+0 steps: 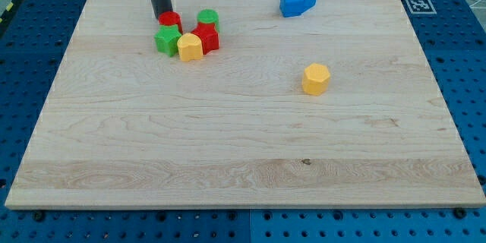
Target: Push the blue cube and the blue triangle right and down a bit
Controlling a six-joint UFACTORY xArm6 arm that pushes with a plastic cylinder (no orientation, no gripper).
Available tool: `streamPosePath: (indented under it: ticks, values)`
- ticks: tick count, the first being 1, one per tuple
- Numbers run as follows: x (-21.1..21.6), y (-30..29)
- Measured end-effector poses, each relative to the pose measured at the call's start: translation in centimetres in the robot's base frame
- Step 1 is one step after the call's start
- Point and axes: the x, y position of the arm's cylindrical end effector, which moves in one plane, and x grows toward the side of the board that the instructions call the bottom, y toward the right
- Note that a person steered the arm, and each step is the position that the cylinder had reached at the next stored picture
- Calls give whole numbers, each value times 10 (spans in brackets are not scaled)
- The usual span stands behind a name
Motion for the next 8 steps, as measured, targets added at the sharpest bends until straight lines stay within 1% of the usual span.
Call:
streamPosePath:
  ticks: [1,2,3,5,7,8]
  values:
    - [-27,0]
    - [-60,13]
    - [-74,41]
    - [-75,53]
    - [-77,118]
    - [-78,164]
